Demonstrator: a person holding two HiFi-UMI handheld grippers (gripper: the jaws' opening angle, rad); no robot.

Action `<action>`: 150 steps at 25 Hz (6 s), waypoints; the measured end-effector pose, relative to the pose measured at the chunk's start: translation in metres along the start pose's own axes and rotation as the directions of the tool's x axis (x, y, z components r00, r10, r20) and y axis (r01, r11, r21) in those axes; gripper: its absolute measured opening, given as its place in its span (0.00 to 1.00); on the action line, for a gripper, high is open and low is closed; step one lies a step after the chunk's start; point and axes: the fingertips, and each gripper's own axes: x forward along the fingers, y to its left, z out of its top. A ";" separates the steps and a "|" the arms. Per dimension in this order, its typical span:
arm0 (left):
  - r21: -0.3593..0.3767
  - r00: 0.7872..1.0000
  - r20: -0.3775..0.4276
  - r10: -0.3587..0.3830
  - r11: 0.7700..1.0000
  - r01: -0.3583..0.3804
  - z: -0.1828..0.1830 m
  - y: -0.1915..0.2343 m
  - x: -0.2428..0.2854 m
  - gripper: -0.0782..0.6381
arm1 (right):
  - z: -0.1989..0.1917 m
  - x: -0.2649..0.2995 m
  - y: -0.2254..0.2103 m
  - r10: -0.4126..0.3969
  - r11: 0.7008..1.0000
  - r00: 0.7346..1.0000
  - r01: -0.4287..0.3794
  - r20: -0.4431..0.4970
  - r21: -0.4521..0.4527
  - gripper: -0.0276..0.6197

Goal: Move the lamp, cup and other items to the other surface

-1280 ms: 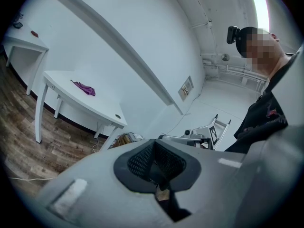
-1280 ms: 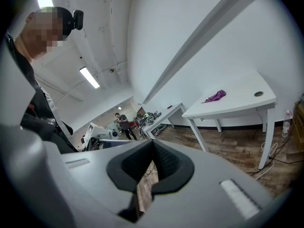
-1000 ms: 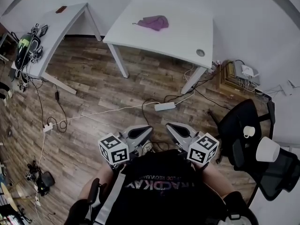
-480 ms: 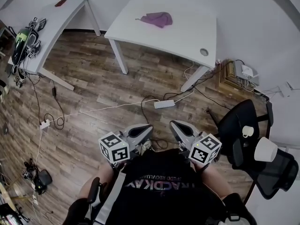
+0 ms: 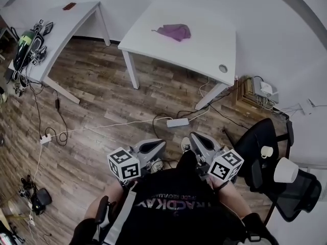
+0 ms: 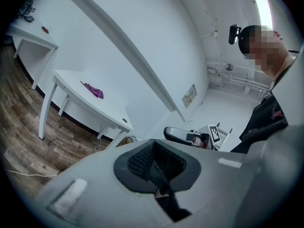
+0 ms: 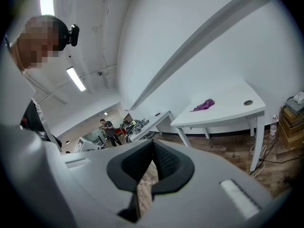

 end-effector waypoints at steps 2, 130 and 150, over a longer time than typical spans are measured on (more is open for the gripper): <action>0.001 1.000 0.023 0.019 1.000 -0.019 0.008 0.005 -0.006 0.11 | 0.007 0.012 0.001 0.022 1.000 1.000 -0.022 -0.004 -0.011 0.05; -0.251 0.835 0.153 0.529 0.838 -0.485 0.101 0.149 0.041 0.11 | 0.212 0.301 -0.267 -0.047 0.941 0.998 0.031 -0.042 -0.336 0.13; -0.067 0.932 0.142 0.332 0.943 -0.326 0.078 0.083 -0.034 0.11 | 0.131 0.152 -0.080 0.013 0.938 0.999 0.003 0.045 -0.348 0.13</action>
